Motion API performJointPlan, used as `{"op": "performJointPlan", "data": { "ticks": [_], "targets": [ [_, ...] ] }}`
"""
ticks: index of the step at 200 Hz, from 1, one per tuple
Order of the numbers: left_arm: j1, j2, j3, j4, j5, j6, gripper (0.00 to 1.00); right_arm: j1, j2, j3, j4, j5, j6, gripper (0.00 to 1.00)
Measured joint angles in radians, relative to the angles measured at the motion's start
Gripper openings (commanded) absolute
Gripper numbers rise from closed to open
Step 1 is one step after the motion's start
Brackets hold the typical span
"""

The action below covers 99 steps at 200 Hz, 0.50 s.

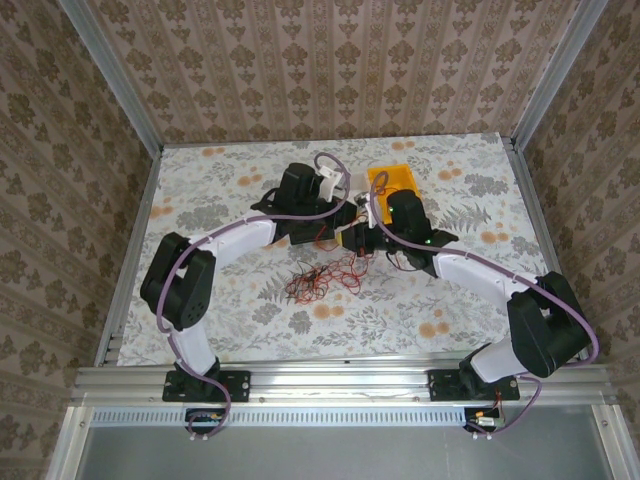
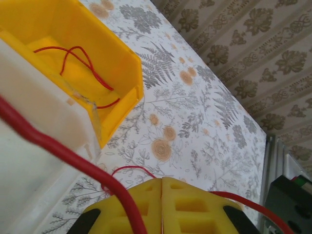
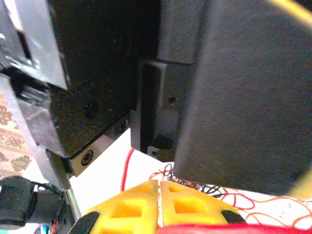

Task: Untangle the cables

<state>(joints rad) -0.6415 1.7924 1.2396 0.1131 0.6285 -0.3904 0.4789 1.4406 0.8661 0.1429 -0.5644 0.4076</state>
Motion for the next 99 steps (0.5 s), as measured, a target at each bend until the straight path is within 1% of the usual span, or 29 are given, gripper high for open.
{"op": "performJointPlan", "data": {
  "ticks": [4, 10, 18, 23, 29, 38, 58, 80, 99],
  "targets": [
    [0.002, 0.000, -0.002, 0.000, -0.009, 0.000, 0.00, -0.006, -0.003, -0.005, 0.007, 0.003, 0.005, 0.05],
    [0.003, 0.000, -0.004, 0.002, -0.022, 0.000, 0.00, -0.018, -0.008, -0.016, 0.015, 0.005, 0.014, 0.11],
    [0.007, 0.000, -0.012, 0.008, -0.042, -0.003, 0.00, -0.031, -0.014, -0.028, 0.018, 0.010, 0.028, 0.26],
    [0.008, -0.001, -0.018, 0.008, -0.055, -0.003, 0.00, -0.038, -0.016, -0.034, 0.019, 0.011, 0.029, 0.34],
    [0.010, -0.002, -0.026, 0.009, -0.072, -0.004, 0.00, -0.046, -0.018, -0.040, 0.018, 0.015, 0.037, 0.41],
    [0.015, -0.004, -0.038, 0.010, -0.100, -0.008, 0.00, -0.057, -0.019, -0.046, 0.015, 0.026, 0.049, 0.47],
    [0.016, -0.006, -0.053, 0.011, -0.174, -0.019, 0.00, -0.065, -0.038, -0.057, 0.006, 0.042, 0.055, 0.54],
    [0.016, -0.018, -0.065, 0.034, -0.255, -0.048, 0.00, -0.065, -0.075, -0.066, 0.004, 0.060, 0.056, 0.57],
    [0.016, -0.036, -0.089, 0.080, -0.291, -0.079, 0.00, -0.065, -0.099, -0.070, 0.003, 0.061, 0.056, 0.57]
  ]
}}
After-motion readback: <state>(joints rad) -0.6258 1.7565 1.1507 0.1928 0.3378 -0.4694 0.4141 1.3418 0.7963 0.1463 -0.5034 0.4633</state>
